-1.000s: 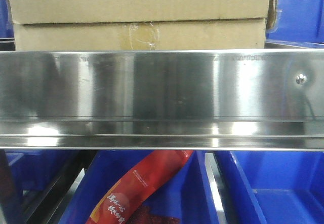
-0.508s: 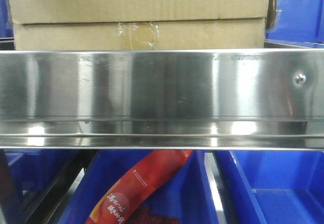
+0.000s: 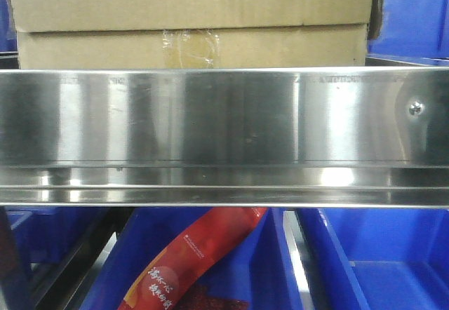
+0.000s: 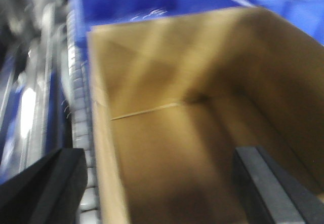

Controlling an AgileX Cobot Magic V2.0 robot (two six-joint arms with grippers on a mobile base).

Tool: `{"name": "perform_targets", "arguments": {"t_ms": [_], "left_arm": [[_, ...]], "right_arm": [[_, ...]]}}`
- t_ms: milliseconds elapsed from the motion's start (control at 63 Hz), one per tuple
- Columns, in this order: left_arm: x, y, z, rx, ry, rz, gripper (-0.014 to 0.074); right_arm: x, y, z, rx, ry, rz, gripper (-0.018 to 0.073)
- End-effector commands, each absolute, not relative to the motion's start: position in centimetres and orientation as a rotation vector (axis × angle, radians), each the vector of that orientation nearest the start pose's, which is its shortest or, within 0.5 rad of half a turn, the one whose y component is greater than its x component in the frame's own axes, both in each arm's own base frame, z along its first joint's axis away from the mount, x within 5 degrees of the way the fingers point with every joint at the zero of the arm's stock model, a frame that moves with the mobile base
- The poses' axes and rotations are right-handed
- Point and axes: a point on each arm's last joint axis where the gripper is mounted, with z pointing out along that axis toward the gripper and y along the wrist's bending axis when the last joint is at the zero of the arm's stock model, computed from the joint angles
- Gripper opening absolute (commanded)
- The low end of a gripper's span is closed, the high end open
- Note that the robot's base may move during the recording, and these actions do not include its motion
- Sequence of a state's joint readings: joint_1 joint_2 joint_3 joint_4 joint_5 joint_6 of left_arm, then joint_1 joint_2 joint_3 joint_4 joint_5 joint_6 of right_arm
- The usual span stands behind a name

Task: Grab carton from right shelf to conveyor
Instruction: 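Close both grippers on the opposite side walls of the carton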

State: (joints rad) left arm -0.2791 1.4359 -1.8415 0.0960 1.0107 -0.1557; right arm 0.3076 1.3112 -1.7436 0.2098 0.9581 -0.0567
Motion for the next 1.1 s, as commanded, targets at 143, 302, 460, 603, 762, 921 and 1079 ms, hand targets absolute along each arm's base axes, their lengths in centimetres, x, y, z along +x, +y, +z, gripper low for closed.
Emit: {"name": "perform_targets", "arguments": {"t_ms": [143, 302, 460, 603, 762, 921, 1079], "left_arm": [[31.9, -6.7, 49.7, 0.061, 2.208, -0.103, 0.0487], [34.5, -6.6, 47.7, 0.043, 2.267, -0.078, 0.0487], [36.3, -6.5, 45.9, 0.035, 2.312, -0.057, 0.0487], [38.0, -6.5, 44.3, 0.016, 2.338, -0.050, 0.0487], [39.3, -6.7, 42.6, 0.018, 2.378, -0.042, 0.0487], [39.9, -6.9, 41.8, 0.018, 2.400, -0.038, 0.0479], [40.0, -6.9, 41.5, 0.017, 2.409, -0.036, 0.0268]], "right_arm": [[29.4, 10.7, 51.2, -0.380, 2.168, 0.336, 0.0559], [33.3, 11.9, 48.9, -0.384, 2.226, 0.331, 0.0559], [35.7, 12.7, 46.2, -0.390, 2.299, 0.325, 0.0559], [37.1, 13.2, 44.5, -0.394, 2.344, 0.320, 0.0559], [37.9, 13.4, 43.5, -0.395, 2.368, 0.315, 0.0559], [38.5, 13.4, 42.7, -0.396, 2.387, 0.295, 0.0485], [38.8, 13.5, 42.4, -0.397, 2.396, 0.282, 0.0094]]}}
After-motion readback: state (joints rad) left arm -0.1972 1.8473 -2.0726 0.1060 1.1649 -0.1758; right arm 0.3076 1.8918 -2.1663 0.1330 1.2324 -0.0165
